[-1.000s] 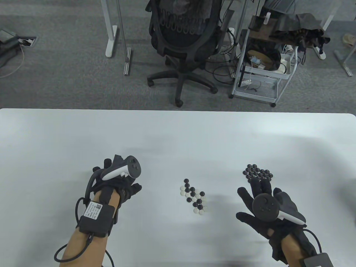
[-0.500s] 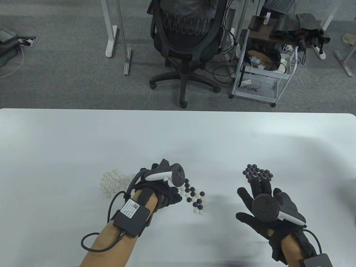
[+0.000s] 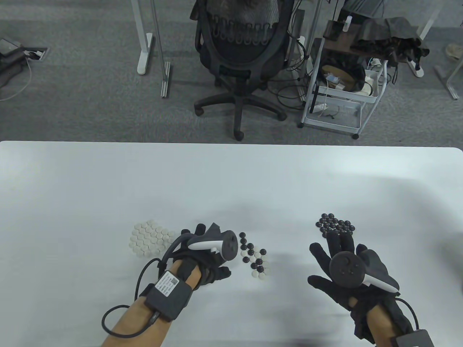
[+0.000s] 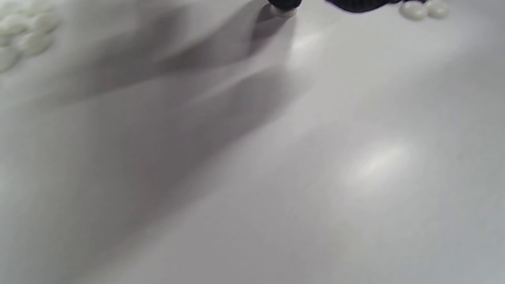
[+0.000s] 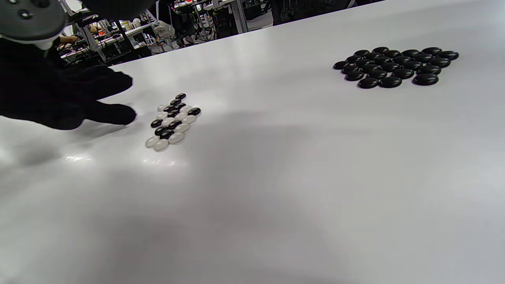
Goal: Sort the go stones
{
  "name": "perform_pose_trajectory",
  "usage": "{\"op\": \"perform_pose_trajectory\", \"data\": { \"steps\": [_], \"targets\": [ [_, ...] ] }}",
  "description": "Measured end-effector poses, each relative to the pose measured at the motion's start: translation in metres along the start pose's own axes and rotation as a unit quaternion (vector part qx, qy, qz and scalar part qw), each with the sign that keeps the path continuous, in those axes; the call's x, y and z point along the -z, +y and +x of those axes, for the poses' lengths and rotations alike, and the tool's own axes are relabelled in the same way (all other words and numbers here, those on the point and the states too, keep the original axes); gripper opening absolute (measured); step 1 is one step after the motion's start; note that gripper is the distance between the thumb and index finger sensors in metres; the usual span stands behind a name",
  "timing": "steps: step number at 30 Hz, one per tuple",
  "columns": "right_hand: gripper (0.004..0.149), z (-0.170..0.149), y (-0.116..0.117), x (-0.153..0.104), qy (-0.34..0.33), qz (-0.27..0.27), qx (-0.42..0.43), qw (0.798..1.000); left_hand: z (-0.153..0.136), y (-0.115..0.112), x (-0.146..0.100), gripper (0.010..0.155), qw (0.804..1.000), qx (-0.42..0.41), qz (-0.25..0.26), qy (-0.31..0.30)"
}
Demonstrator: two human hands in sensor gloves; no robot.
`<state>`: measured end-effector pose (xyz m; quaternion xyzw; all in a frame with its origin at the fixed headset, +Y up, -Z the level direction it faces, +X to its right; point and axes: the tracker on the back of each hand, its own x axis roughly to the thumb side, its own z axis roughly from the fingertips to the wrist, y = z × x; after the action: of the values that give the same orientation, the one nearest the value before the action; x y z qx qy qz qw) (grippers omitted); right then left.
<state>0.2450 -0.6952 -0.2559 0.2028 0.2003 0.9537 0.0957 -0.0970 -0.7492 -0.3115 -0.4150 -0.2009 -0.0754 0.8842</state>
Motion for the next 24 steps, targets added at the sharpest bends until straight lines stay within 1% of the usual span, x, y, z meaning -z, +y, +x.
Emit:
{"op": "perform_pose_trajectory", "data": {
  "steps": [3,5,9,11,14,20,24],
  "targets": [
    [0.082,0.000,0.001,0.001,0.001,0.003,-0.001,1.000,-0.025,-0.018,-0.020,0.068,1.000,-0.021,-0.003,0.019],
    [0.082,0.001,0.001,0.001,0.001,0.005,-0.003,1.000,-0.048,-0.031,-0.035,0.066,0.998,-0.048,-0.009,0.039],
    [0.082,0.003,0.003,0.002,0.001,0.008,-0.009,1.000,-0.075,-0.045,-0.050,0.066,0.995,-0.064,-0.011,0.079],
    [0.082,0.004,0.003,0.003,0.002,0.009,-0.009,1.000,-0.084,-0.050,-0.050,0.066,0.993,-0.071,-0.010,0.093],
    [0.082,0.004,0.004,0.003,0.003,0.011,-0.011,1.000,-0.095,-0.050,-0.047,0.067,0.991,-0.086,-0.004,0.104],
    [0.082,0.004,0.004,0.003,0.003,0.013,-0.010,1.000,-0.104,-0.042,-0.039,0.067,0.987,-0.104,0.002,0.119],
    [0.082,0.003,0.003,0.003,0.004,0.012,-0.006,1.000,-0.105,-0.037,-0.034,0.068,0.987,-0.101,0.000,0.128]
  ]
}}
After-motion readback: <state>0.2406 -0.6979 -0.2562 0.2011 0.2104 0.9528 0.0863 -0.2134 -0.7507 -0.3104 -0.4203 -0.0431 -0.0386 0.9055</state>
